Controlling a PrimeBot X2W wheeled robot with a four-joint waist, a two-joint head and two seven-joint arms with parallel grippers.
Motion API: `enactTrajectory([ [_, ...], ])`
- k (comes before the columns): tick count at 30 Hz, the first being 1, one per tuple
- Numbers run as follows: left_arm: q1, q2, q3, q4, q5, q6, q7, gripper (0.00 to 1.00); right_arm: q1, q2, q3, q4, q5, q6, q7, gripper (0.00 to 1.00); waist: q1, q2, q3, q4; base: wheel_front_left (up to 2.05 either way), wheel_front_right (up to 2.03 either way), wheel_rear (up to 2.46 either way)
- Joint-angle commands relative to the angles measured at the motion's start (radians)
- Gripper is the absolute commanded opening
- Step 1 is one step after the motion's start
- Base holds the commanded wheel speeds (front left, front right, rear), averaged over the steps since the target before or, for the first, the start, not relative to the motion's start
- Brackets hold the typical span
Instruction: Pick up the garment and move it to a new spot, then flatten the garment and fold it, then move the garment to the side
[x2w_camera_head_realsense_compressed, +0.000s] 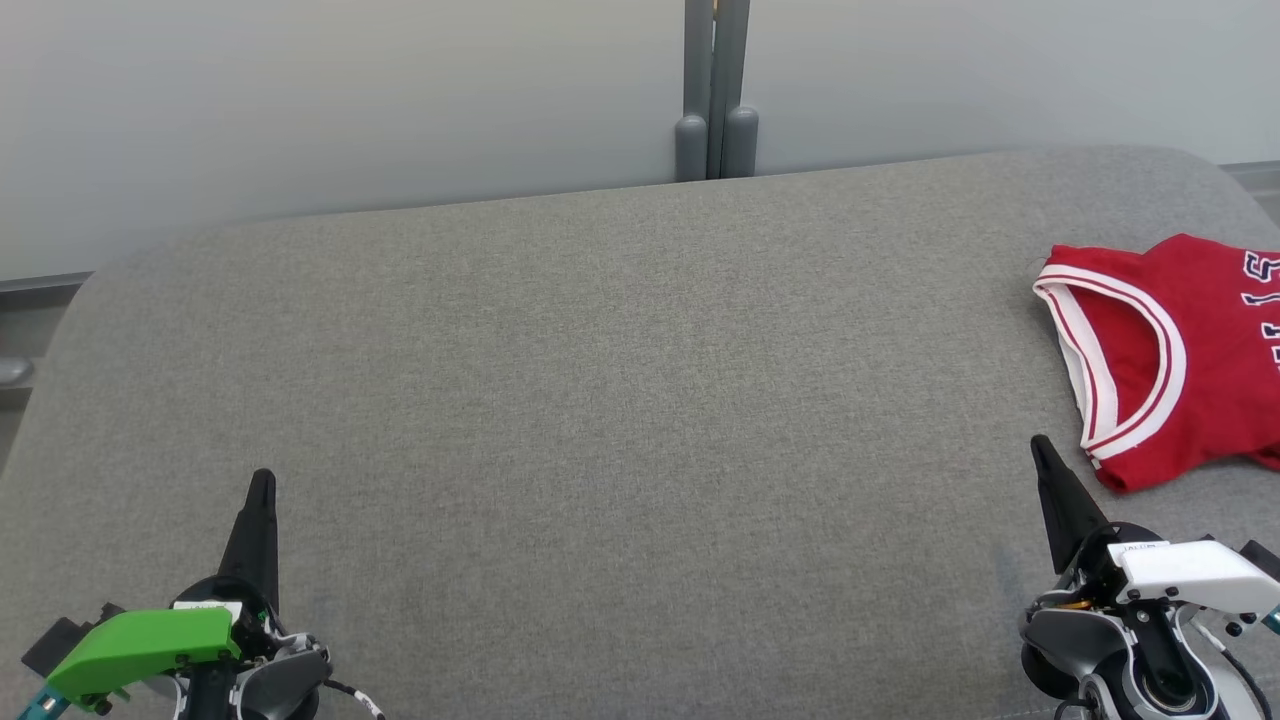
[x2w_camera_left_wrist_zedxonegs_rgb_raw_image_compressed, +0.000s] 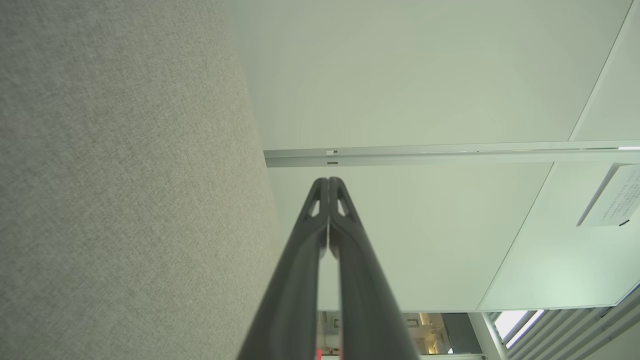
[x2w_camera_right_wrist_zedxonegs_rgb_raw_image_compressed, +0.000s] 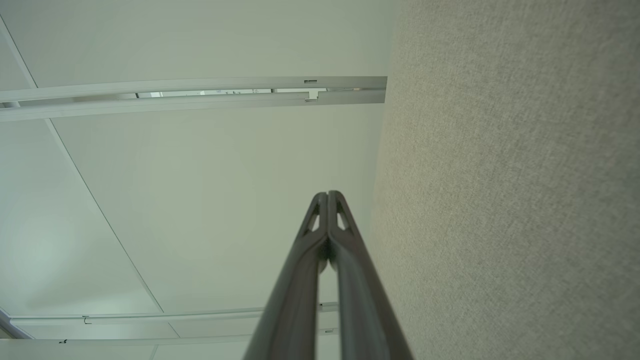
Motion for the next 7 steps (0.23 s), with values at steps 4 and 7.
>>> enactTrajectory([
  [4, -0.014, 0.007, 0.002, -0.003, 0.000, -0.006, 0.003, 0.00, 0.008, -0.005, -0.001, -0.005, 0.005, 0.000, 0.003, 0.00, 0.0000, 0.0000, 0.000, 0.000, 0.00, 0.00, 0.00],
  [7, -0.014, 0.007, 0.002, -0.003, 0.000, -0.006, 0.003, 0.00, 0.008, -0.005, -0.001, -0.005, 0.005, 0.000, 0.003, 0.00, 0.0000, 0.0000, 0.000, 0.000, 0.00, 0.00, 0.00],
])
